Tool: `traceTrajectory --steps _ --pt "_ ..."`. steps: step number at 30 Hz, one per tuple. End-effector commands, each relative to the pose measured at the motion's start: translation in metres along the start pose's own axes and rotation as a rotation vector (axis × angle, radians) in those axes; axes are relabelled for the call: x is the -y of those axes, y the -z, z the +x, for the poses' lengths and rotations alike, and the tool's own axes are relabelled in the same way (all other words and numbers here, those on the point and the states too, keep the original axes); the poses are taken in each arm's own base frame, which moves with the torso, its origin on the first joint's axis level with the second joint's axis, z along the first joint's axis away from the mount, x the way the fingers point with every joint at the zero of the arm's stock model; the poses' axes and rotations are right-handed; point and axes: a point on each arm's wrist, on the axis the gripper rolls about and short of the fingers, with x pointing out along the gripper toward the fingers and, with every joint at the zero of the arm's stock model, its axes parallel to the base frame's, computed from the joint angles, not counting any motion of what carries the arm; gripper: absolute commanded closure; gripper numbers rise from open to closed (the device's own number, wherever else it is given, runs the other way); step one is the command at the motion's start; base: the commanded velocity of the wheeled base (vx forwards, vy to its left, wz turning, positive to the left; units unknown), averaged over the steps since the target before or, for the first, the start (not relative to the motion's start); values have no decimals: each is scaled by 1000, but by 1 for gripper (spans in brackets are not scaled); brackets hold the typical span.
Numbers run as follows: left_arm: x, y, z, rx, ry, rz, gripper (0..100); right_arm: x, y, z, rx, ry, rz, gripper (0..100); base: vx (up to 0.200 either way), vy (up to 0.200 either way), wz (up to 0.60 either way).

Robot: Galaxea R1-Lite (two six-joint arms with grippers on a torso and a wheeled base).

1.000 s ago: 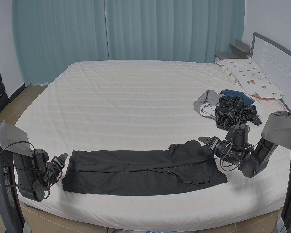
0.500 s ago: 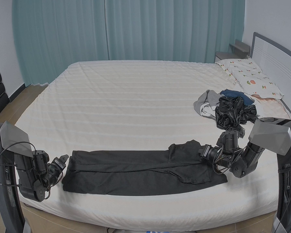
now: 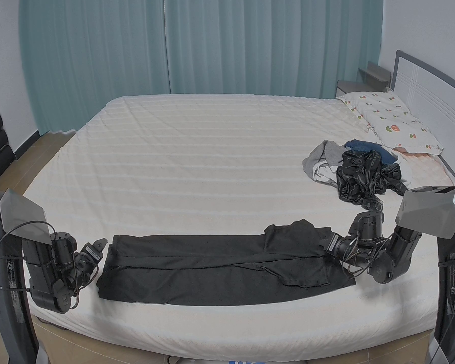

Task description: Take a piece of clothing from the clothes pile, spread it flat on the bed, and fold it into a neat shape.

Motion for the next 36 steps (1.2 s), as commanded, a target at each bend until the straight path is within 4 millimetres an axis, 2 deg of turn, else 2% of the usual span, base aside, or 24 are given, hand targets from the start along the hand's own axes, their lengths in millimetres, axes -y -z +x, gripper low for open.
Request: traceTrajectory --steps 1,5,10,13,17,22,25,36 --pt "17 -16 3 70 86 5 0 3 -4 -11 29 -9 12 0 0 0 0" --pt "22 -21 13 23 144 38 0 4 -8 -15 60 -25 31 0 0 0 0" --pt "30 -32 37 -76 203 85 0 4 -8 -18 72 -33 85 0 0 0 0" --pt "35 -37 56 -174 183 131 0 9 -9 -17 68 -28 93 0 0 0 0" --pt "46 -46 70 -232 144 123 0 11 -7 -18 51 -36 96 0 0 0 0" --pt "45 -42 79 -242 137 130 0 11 -8 -20 54 -37 96 0 0 0 0" --pt "40 -32 84 -265 124 133 0 12 -7 -19 51 -34 97 0 0 0 0" --pt "44 -18 83 -301 128 146 0 13 -7 -18 53 -34 98 0 0 0 0"
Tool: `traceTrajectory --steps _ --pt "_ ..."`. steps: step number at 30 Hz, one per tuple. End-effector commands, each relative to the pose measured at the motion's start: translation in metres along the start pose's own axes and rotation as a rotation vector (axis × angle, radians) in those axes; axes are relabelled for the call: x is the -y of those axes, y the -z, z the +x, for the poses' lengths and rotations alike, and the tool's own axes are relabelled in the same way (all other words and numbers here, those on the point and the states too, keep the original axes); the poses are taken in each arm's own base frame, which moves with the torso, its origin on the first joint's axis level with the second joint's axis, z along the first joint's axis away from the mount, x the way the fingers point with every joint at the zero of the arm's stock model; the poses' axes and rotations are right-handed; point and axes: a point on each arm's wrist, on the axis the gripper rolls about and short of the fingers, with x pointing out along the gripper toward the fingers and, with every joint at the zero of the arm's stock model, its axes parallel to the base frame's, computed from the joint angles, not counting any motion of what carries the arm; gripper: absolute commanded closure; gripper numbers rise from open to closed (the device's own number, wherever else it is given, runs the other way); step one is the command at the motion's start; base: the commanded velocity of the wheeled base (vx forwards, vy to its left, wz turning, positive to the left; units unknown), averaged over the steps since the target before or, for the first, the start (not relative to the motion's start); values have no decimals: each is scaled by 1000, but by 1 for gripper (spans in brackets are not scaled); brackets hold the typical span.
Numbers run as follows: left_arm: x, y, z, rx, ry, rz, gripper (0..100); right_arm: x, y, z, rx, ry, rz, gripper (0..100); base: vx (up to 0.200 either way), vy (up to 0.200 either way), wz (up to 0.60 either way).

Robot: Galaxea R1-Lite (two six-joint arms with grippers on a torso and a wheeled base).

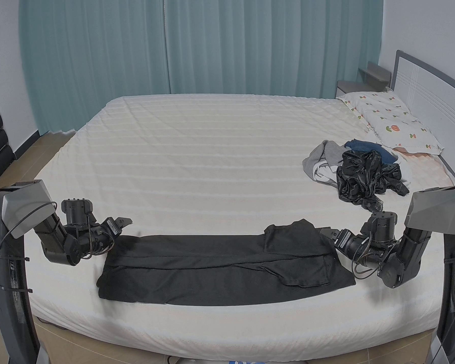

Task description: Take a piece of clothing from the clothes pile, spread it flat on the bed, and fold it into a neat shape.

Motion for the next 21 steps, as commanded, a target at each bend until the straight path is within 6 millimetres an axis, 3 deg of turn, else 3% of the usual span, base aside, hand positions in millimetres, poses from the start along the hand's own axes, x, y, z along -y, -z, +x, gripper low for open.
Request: traceTrajectory --steps 1,13,21 --pt "-1 4 3 -9 -6 0 100 1 0 1 -2 0 0 0 0 0 0" --pt "-18 -7 -1 64 -96 -73 100 0 1 0 -3 1 9 0 0 0 0" --pt "-18 -11 -2 102 -77 -97 100 -1 0 -1 -1 -1 18 0 0 0 0"
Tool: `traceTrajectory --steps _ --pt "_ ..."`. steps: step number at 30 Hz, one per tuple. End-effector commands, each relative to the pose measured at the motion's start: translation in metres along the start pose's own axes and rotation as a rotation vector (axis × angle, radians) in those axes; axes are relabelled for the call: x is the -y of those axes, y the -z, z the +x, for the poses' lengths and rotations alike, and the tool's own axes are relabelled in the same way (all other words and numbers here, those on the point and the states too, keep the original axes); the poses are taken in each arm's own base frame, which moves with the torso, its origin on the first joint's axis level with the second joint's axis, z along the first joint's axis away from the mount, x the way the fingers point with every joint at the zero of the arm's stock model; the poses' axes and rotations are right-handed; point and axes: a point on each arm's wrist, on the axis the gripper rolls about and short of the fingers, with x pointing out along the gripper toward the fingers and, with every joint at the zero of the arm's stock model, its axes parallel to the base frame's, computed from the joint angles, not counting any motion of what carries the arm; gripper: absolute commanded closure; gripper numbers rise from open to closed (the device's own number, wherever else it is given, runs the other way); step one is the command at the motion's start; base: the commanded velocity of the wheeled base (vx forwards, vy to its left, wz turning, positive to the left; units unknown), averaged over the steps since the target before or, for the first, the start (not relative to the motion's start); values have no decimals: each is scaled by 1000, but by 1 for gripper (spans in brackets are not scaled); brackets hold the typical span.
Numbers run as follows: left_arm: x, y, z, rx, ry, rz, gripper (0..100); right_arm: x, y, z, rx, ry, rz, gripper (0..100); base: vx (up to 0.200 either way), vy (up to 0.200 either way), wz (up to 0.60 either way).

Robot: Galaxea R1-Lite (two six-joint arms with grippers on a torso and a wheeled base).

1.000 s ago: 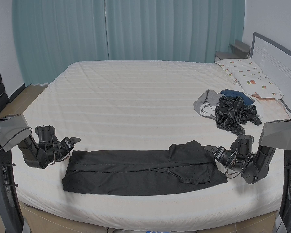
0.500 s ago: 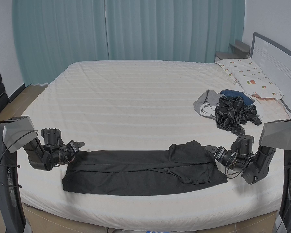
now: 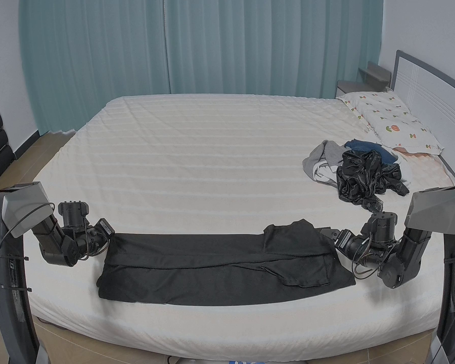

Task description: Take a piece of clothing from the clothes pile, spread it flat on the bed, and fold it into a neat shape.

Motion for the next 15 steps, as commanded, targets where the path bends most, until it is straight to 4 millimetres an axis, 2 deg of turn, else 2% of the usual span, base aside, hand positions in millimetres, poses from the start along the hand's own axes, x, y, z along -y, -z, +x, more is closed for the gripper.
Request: traceTrajectory --steps 1,13,14,15 --pt "-1 -2 1 18 10 -3 100 -1 -1 0 3 -3 1 0 0 0 0" --pt "-4 -3 1 22 7 -6 100 -1 -2 -1 7 -3 2 0 0 0 0" --pt "-4 -3 1 22 7 -6 0 -2 -2 -1 8 -4 2 0 0 0 0" --pt "-4 -3 1 22 7 -6 0 -2 -2 -1 8 -4 2 0 0 0 0"
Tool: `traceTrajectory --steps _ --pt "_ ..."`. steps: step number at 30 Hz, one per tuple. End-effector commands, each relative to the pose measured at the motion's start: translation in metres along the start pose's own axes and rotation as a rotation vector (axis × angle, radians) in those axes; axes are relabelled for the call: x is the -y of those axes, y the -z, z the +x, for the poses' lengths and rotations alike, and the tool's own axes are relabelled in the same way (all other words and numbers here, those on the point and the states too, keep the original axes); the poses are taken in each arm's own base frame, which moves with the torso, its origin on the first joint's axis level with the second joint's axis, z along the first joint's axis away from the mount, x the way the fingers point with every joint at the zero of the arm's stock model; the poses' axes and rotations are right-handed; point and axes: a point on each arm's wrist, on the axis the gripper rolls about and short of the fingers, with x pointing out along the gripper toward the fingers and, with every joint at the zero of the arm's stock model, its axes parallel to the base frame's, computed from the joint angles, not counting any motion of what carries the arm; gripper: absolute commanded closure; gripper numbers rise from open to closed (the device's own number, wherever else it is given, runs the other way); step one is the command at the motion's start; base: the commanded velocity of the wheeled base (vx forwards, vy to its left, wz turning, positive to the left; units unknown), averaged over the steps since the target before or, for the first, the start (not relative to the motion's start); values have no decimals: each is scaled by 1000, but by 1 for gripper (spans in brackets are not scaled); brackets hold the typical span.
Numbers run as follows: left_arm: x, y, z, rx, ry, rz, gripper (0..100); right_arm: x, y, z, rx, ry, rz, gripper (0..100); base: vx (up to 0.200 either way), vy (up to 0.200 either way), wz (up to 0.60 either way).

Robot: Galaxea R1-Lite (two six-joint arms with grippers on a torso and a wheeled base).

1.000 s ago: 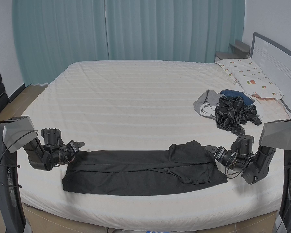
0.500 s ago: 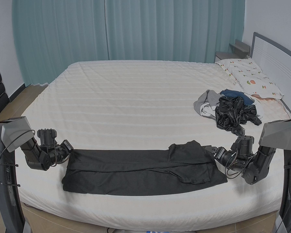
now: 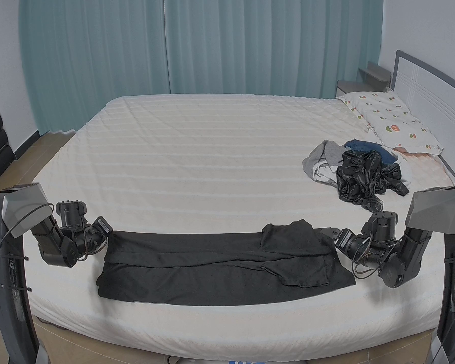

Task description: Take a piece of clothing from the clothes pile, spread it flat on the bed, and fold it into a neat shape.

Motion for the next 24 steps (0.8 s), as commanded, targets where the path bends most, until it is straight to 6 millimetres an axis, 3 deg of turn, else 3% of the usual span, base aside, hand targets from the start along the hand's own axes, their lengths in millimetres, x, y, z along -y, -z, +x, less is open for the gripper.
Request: traceTrajectory --steps 1,4,9,12,15,21,24 --pt "-1 0 0 -2 -1 0 0 -1 -1 0 3 -3 -1 0 0 0 0" --pt "-2 -2 -2 2 -5 -9 0 -1 -8 -3 23 -5 18 0 0 0 0" --pt "0 -10 -23 -6 21 -16 0 0 -14 -6 42 -6 61 0 0 0 0" --pt "1 -5 -34 -55 65 -12 0 2 -14 -6 38 1 65 0 0 0 0" --pt "1 -3 -37 -47 94 -6 0 2 -14 -7 38 1 65 0 0 0 0" --pt "1 2 -38 -44 106 4 0 2 -14 -6 40 0 67 0 -200 0 0" --pt "1 3 -38 -47 105 10 0 3 -14 -6 39 1 67 0 0 0 0"
